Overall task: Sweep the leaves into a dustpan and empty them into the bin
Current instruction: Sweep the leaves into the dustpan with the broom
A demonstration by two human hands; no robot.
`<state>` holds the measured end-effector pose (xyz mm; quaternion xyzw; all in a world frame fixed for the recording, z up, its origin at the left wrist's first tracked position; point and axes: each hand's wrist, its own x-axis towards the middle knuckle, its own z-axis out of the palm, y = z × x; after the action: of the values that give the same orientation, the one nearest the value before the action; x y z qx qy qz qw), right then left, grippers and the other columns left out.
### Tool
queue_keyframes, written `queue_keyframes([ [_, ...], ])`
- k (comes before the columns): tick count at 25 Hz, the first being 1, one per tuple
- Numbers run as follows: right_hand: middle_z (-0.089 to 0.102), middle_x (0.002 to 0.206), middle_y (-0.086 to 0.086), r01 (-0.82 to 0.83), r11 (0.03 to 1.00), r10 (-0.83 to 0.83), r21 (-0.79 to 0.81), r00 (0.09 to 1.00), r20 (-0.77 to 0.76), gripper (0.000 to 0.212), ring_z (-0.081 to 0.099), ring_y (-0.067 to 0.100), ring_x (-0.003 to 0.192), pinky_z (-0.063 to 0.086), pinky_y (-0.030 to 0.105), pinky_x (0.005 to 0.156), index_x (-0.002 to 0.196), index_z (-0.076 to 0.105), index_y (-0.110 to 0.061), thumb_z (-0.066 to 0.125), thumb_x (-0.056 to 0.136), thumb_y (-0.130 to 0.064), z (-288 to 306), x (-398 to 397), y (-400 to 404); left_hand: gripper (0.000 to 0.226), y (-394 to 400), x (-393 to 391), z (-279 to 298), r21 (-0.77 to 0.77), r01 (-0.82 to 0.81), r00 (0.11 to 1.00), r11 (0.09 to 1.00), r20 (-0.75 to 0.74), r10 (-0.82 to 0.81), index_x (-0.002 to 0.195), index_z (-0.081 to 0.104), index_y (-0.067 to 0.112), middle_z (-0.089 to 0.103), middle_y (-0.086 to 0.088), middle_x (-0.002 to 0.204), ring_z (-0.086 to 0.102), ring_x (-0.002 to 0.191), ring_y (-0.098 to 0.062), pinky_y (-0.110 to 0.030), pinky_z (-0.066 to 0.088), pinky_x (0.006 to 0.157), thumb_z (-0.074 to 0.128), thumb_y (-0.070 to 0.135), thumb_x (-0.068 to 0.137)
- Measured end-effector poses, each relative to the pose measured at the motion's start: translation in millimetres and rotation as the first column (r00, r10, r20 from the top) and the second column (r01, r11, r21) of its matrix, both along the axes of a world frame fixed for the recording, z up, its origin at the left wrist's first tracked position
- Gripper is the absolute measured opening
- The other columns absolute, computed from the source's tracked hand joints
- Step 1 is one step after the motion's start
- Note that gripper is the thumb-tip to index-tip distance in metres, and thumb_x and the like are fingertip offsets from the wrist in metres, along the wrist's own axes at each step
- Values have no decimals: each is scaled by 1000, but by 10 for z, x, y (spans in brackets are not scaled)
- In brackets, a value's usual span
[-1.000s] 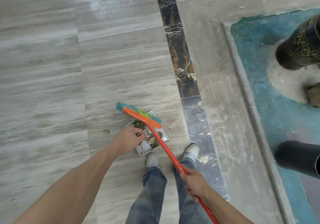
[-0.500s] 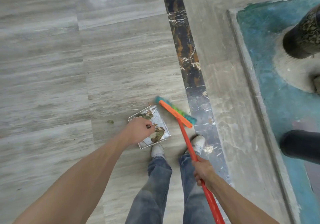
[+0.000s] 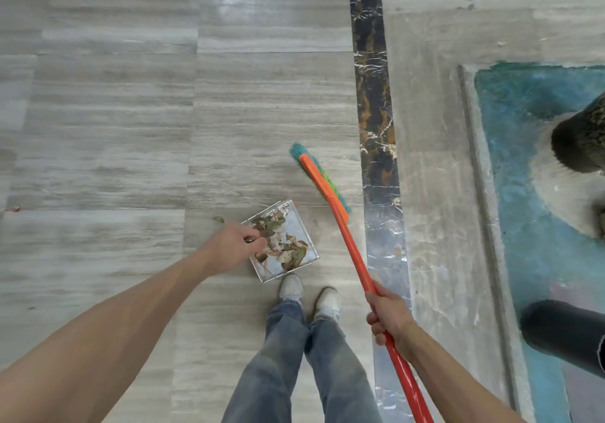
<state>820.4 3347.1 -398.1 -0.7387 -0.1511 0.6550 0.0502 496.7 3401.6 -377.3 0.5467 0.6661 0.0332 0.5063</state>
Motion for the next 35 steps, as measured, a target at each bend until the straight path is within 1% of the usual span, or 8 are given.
queue_keyframes([
  [5,36,57,2,-111,992,107,64,993,57,31,28,11,41,30,20,36,117,53,-38,42,97,-17,-111,-122,289,49,-429,-549,135,40,-218,976,975,-9,218,51,34,22,27,8,49,24,48,-9,-26,19,47,58,32,92],
  [9,37,57,3,-184,979,177,81,980,91,31,31,11,41,32,21,37,112,51,-38,43,94,-15,-178,-502,280,49,-789,-1126,143,9,-313,948,950,-58,313,51,34,23,26,6,52,24,49,-13,-26,18,48,58,34,92],
  [15,43,62,7,-294,951,264,94,932,248,42,37,15,45,36,25,39,133,49,-26,41,94,-14,-533,-1084,331,46,-1122,-2059,-83,-81,-310,948,947,-102,302,46,52,26,29,9,45,26,45,-12,-26,21,50,60,30,91],
  [20,41,61,7,-252,966,224,60,929,294,42,35,16,45,33,24,39,130,52,-21,37,93,-9,-829,-1530,361,42,-1079,-2726,-276,-75,-356,930,932,-127,345,52,35,19,27,8,47,23,46,-10,-18,19,41,59,27,86],
  [23,41,58,7,-226,974,207,21,923,324,44,34,17,43,33,24,39,131,51,-20,36,92,-7,-966,-1791,242,43,-1076,-2828,-337,-120,-303,952,945,-87,294,45,45,23,33,10,42,25,42,-7,-19,21,42,58,26,86],
  [26,44,58,10,-378,926,357,-4,869,344,42,38,20,40,37,26,39,129,50,-14,35,90,-5,-1077,-2099,56,47,-1102,-2808,-396,-109,-267,962,958,-82,259,43,45,25,35,11,40,24,39,-4,-24,22,46,57,21,88],
  [30,50,60,9,-560,828,550,-30,802,234,35,42,18,36,40,24,35,124,49,-14,36,92,-9,-971,-2693,-581,46,-1168,-2934,-476,-89,-305,951,948,-79,299,44,44,24,34,10,41,24,40,-6,-25,21,48,57,21,88],
  [35,41,54,2,-505,854,487,-125,861,-144,39,35,10,33,30,18,35,126,56,-27,39,94,-14,-386,-3127,-1229,43,-1360,-2893,-376,-69,-344,937,936,-93,337,50,31,19,27,9,46,22,48,-11,-29,18,54,57,19,84],
])
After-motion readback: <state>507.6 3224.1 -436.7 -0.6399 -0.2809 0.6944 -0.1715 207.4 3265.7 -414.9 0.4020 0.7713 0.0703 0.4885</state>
